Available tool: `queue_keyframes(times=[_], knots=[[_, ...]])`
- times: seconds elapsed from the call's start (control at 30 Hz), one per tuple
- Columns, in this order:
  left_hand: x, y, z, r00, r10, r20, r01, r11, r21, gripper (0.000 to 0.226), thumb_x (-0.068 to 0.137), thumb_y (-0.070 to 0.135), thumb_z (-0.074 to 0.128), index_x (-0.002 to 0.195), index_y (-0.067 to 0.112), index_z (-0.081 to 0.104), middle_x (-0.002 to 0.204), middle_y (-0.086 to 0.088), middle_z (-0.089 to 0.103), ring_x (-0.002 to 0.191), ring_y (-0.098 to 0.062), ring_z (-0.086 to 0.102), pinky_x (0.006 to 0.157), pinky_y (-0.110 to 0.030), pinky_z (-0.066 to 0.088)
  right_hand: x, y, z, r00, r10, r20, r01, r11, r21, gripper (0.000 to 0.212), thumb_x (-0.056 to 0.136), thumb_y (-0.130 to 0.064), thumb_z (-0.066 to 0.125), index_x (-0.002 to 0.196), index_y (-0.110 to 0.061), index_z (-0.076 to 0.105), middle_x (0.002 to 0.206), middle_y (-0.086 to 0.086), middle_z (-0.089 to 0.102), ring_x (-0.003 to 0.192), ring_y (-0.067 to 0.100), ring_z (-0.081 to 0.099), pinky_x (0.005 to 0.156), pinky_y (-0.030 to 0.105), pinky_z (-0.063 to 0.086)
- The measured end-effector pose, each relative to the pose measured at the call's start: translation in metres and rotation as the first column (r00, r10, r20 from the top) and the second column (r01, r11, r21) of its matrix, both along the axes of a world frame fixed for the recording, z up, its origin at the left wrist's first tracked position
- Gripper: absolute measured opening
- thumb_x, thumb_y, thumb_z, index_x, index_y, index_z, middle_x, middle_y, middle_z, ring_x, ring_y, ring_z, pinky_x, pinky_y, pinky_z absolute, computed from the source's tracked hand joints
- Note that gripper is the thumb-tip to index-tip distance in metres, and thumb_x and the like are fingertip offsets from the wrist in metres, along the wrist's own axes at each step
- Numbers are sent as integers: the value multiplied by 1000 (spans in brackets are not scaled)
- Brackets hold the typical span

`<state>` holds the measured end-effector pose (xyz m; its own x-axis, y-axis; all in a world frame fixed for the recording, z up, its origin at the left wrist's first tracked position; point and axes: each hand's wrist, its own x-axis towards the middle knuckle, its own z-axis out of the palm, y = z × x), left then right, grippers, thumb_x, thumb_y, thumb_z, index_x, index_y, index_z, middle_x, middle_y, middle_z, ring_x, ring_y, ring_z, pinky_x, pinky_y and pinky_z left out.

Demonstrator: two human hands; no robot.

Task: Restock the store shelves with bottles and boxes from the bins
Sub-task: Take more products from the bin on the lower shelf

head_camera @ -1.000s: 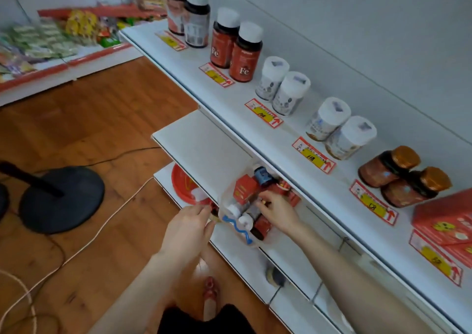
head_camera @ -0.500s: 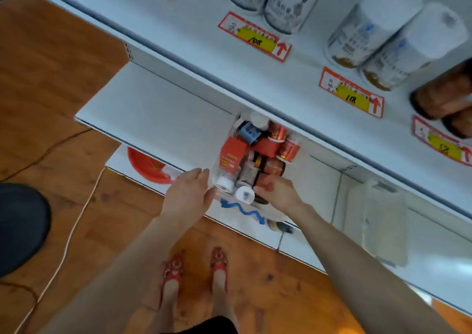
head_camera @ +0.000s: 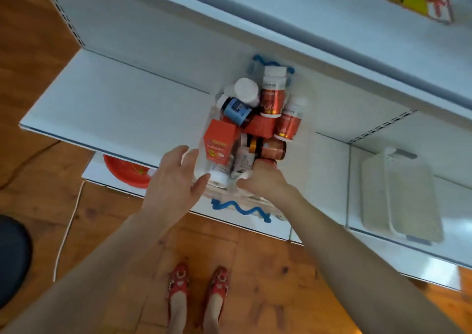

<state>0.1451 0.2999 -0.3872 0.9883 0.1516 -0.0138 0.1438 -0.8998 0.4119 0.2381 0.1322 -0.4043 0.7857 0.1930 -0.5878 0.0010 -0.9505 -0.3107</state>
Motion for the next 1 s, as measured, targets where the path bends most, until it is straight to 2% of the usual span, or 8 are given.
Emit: queue_keyframes(times=[0.17,0.23,0.3,0.4,0.53,0.77,0.87,1.0], knots=[[56,4,4,956,-274,102,257,955,148,62,59,8,84,111,-12,57,109,-32,60,96,-48,60,71,-53,52,-12,-36,75,994,-88,69,67,964,258,42,82,-27,62,122,-20,50,101,-3,50,95,14,45,76,24,36],[85,2,6,937,-349,26,332,911,245,69,66,15,81,122,-10,50,125,-30,51,116,-46,50,93,-52,43,-25,-47,90,985,-113,134,66,948,313,44,83,-25,61,126,-23,49,98,-5,47,95,14,46,75,23,35],[107,2,1,922,-357,-152,387,869,307,75,83,33,64,140,0,29,148,-17,29,139,-31,22,113,-41,16,-36,-56,98,972,-175,159,100,912,397,41,84,-23,61,123,-22,52,90,-8,48,94,16,51,75,26,42],[124,1,-4,868,-369,-332,487,758,433,78,86,47,55,144,9,19,152,-6,24,143,-21,10,115,-39,3,-47,-68,100,953,-275,131,180,855,487,31,83,-22,61,114,-22,56,84,-13,52,93,15,54,80,31,48],[127,-2,-8,849,-369,-379,519,719,462,66,87,42,55,141,15,29,143,-4,40,139,-20,24,114,-39,1,-58,-79,93,930,-358,86,260,805,534,39,82,-25,62,120,-29,53,102,-8,56,99,13,54,86,29,49],[104,-12,5,915,-340,-216,375,916,145,62,76,40,70,126,12,47,119,-13,53,108,-29,48,92,-34,34,-73,-85,96,892,-449,40,344,736,582,40,85,-26,60,123,-27,52,106,-3,58,87,6,58,67,7,47],[76,-22,26,985,-158,-75,146,978,-147,61,71,35,76,121,8,54,109,-17,56,100,-30,52,76,-27,34,-84,-86,107,879,-476,21,367,702,610,33,85,-26,59,118,-27,54,109,-2,59,87,10,59,73,22,53],[36,-36,64,998,-60,-20,52,957,-284,65,68,34,79,123,6,55,111,-19,58,100,-30,54,77,-23,35,-100,-86,140,867,-499,8,383,676,629,16,88,-25,57,92,-40,54,95,-2,62,75,14,59,72,33,53]])
